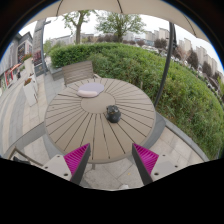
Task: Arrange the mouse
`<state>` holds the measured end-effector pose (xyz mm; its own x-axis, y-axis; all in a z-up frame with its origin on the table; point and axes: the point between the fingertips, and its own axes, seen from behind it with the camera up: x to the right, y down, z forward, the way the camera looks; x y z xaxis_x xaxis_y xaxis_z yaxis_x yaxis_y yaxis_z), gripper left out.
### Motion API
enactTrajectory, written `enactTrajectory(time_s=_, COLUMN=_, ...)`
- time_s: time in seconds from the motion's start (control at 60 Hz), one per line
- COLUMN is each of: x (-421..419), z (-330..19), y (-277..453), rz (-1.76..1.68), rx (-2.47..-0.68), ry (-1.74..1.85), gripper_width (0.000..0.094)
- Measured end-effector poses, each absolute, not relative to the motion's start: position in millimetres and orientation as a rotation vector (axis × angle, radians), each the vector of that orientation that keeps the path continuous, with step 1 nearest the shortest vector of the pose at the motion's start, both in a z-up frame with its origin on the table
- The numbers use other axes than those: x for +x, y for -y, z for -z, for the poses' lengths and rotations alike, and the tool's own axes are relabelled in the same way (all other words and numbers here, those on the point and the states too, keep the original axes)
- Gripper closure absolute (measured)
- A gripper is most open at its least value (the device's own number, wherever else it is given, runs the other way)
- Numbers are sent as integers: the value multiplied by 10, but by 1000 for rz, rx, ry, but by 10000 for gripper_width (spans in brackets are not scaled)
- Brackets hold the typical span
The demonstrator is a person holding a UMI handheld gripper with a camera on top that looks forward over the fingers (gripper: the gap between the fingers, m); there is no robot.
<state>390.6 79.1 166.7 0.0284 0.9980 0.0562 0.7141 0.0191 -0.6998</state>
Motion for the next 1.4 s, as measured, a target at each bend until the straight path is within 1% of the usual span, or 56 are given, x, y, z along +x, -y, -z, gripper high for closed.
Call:
enactTrajectory(time_s=0.167, x=3738, z=-1593, y=-818, rz=-661, rx=-1719, ry=1740, gripper_width=79)
enactTrajectory(time_s=0.283, x=3486, z=-1445, y=-880, rz=-700, rx=-1705, ry=1731, gripper_width=80)
enactTrajectory(time_s=0.467, x=2973, z=-1115, y=-982, rz=-736, rx=-1674, ry=1713, gripper_width=80)
enactTrajectory(time_s=0.7, x=2259, z=-598, y=-1040, rz=-743, rx=-1673, ry=1692, gripper_width=78)
enactTrajectory(time_s=0.8, x=1933, z=-320, y=-1077, rz=-762, rx=-1685, ry=1697, gripper_width=77)
enactTrajectory(time_s=1.05, x=1191, z=61, y=-1091, rz=-768, rx=-1660, ry=1697, gripper_width=79)
enactTrajectory(time_s=1.183, x=950, z=173, y=-1128, rz=-761, rx=-1673, ry=1717, gripper_width=77)
enactTrajectory(time_s=1.317, x=795, z=176, y=-1106, rz=-787, rx=-1686, ry=1724, gripper_width=78)
enactTrajectory(time_s=1.4, x=777, z=184, y=-1107, rz=-793, rx=-1704, ry=1722, gripper_width=101)
